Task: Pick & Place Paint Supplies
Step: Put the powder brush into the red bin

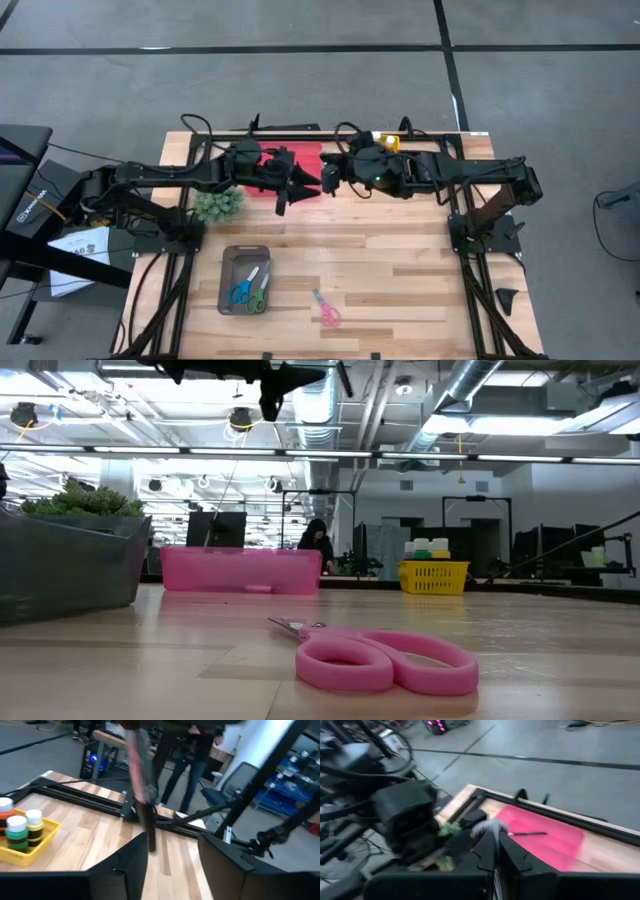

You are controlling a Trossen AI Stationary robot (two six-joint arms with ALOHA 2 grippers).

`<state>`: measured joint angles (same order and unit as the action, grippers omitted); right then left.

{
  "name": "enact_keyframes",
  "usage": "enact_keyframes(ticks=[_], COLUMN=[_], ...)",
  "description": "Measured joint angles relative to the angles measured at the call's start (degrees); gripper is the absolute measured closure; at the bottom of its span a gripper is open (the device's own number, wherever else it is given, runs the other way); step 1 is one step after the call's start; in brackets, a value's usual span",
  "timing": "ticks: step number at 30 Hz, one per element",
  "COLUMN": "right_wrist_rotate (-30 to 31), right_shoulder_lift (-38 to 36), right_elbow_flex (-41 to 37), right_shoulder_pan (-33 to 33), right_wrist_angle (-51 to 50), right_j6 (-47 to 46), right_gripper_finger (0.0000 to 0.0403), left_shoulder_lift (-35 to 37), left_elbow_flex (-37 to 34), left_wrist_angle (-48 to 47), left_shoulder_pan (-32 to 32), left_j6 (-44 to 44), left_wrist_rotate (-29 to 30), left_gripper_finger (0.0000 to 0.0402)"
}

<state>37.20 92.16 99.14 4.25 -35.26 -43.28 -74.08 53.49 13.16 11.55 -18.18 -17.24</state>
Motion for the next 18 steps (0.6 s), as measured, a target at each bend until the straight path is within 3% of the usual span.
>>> enact_keyframes(ticks=[7,18], right_wrist_rotate=[-4.4,-6.5], right_shoulder_lift=[1.1,1.3], right_elbow_flex=[0.1,0.0], right_shoulder_pan=[-0.2,-0.7], right_wrist_angle=[4.6,8.0], right_j6=[2.6,5.6], right_gripper_finger=[0.0403,0.0403], left_shoulder_lift=[0.0,0.0], left_elbow_flex=[0.0,0.0], left_wrist_angle=[1.3,2.1], left_shoulder_pan=[0.0,0.0], left_j6=[-0.9,-1.8], left_wrist_rotate=[2.1,2.2], left_gripper_finger=[0.0205,0.0232])
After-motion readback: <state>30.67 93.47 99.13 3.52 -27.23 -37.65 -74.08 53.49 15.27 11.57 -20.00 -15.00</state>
